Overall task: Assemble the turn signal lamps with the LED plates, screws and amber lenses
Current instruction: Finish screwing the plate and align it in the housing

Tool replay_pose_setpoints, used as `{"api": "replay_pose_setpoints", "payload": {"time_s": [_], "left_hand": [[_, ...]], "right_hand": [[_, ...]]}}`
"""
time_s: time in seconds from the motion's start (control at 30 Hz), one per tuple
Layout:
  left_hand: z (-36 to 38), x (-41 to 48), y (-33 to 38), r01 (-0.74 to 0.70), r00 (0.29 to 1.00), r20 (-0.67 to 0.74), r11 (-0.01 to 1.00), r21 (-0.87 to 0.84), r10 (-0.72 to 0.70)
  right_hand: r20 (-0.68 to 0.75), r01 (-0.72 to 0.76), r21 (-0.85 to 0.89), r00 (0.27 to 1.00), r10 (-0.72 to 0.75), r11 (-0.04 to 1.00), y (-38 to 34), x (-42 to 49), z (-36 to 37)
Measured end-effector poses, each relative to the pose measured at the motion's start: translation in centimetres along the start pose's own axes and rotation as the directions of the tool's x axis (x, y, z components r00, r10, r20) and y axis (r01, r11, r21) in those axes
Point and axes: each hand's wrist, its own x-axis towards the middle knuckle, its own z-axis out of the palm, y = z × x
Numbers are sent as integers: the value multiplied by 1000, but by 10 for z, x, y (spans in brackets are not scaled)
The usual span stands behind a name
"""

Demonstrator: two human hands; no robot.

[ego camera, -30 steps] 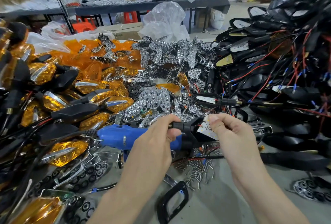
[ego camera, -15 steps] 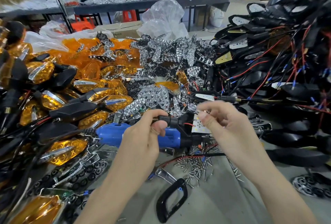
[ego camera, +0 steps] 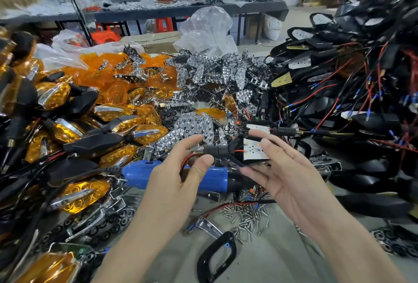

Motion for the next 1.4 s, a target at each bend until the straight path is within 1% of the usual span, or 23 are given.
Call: {"api": "replay_pose_setpoints", "payload": {"time_s": [0.1, 0.23, 0.4, 0.53, 0.67, 0.8, 0.93, 1.13, 1.4], "left_hand": [[-3, 1, -2, -15, 1000, 23, 1000, 27, 15], [-4, 2, -2, -28, 998, 55, 1000, -7, 29], [-2, 1, -6, 12, 996, 90, 995, -97, -3], [-2, 0, -6, 32, 998, 52, 985, -172, -24], [0, 0, -4, 92, 996, 41, 971, -220, -85], [3, 3, -4, 124, 992, 0, 973, -194, -127], [3, 3, -6, 127, 990, -42, 978, -165, -136], [6, 2, -6, 99, 991, -68, 977, -188, -113], [7, 0, -6, 26, 996, -79, 973, -231, -46]], "right_hand": [[-13, 0, -17, 1000, -1, 1000, -1, -1, 1], [-22, -9, -10, 1000, 9, 1000, -1, -2, 2], [65, -76, 64, 995, 72, 995, -1, -2, -1], [119, -51, 84, 992, 41, 995, -2, -3, -3], [83, -3, 67, 997, -2, 998, 1, -1, -3], [56, 18, 47, 998, -21, 999, 3, 3, -1], [101, 4, 75, 995, -12, 997, 5, 5, -5], [154, 48, 68, 986, -58, 997, 8, 6, -12], [108, 56, 78, 992, -64, 995, 7, 6, -9]]}}
